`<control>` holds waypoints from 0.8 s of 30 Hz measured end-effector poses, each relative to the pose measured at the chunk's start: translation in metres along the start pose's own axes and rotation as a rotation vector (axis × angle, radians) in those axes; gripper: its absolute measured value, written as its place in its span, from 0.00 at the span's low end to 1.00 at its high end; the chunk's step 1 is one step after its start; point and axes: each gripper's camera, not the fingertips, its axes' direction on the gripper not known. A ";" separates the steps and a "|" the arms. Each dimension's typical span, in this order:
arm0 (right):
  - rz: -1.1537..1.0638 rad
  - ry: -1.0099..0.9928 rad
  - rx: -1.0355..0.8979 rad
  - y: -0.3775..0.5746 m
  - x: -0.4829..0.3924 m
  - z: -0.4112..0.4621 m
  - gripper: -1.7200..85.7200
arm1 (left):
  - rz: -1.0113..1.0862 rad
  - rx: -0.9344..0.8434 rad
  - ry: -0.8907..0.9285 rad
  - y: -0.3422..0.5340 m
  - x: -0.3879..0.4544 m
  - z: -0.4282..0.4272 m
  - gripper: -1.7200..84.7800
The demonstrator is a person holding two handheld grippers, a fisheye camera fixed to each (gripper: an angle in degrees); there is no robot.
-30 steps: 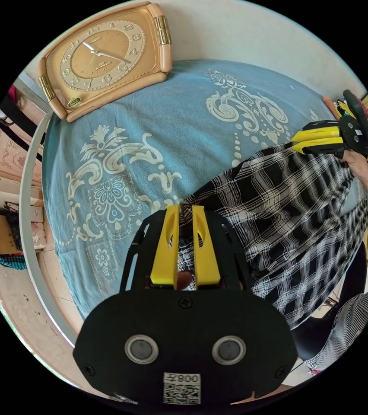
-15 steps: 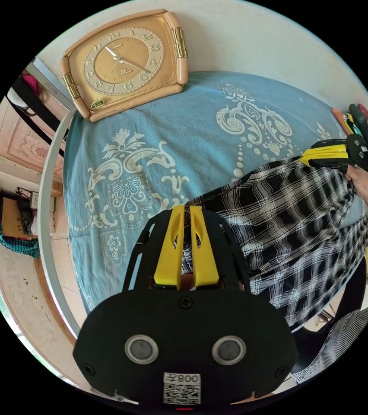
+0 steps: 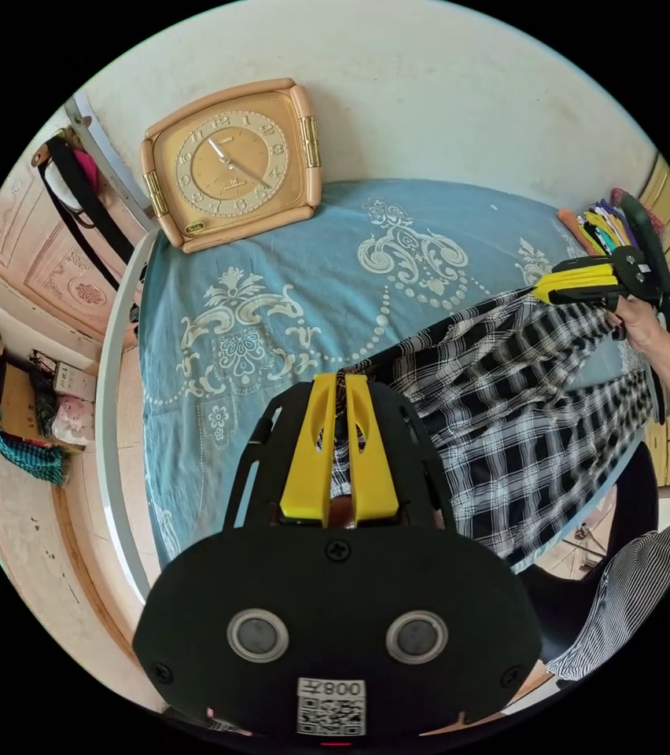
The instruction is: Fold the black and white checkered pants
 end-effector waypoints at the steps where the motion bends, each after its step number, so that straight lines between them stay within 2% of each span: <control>1: 0.002 -0.008 0.013 0.010 -0.006 -0.007 0.03 | 0.005 0.004 0.002 0.005 0.001 -0.003 0.04; 10: -0.062 -0.070 0.052 0.080 -0.086 -0.040 0.03 | 0.046 0.006 0.049 0.102 0.014 -0.033 0.04; 24: -0.164 -0.137 -0.108 0.142 -0.206 0.008 0.03 | 0.044 -0.116 0.090 0.227 0.028 -0.009 0.04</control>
